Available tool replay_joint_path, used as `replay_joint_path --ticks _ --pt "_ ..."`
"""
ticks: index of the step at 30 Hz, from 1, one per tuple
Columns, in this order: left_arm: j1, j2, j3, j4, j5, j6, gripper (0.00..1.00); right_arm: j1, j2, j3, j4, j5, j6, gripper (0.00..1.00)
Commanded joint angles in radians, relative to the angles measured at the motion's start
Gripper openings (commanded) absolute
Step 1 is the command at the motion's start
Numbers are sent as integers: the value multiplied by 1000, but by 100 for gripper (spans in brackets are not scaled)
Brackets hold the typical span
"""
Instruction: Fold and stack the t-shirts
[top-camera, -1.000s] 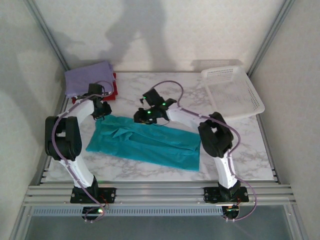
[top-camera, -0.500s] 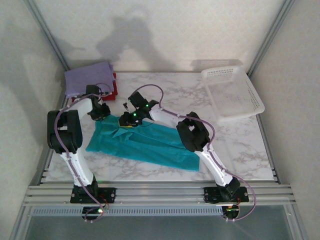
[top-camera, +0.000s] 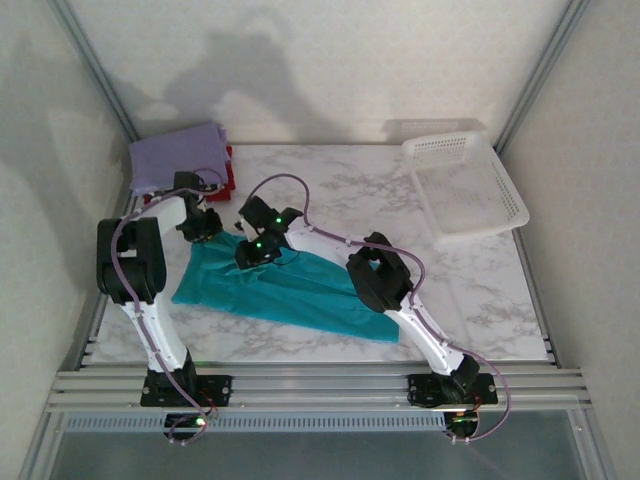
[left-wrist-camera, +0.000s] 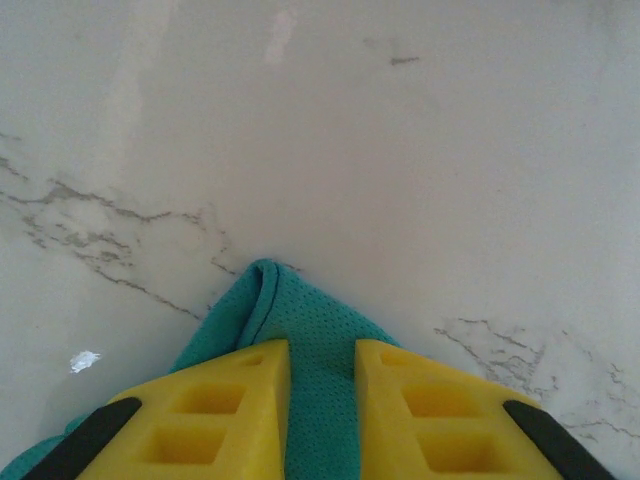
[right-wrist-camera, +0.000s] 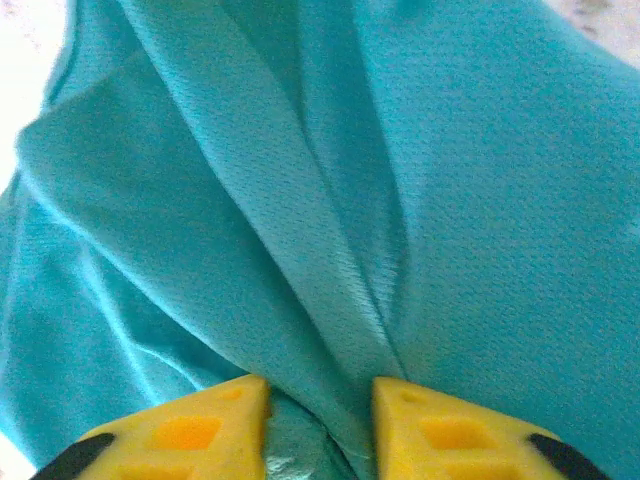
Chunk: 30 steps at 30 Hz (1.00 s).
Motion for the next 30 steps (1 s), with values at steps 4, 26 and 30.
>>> replay_joint_path --ticks 4,26,30 --pt "5 34 37 -16 10 14 23 37 -64 23 -95 123 -88 16" --pt "14 -18 56 -37 26 29 24 33 -294 -283 146 103 54 25" --pt "14 -10 73 -47 30 30 24 21 -192 -138 54 107 46 31"
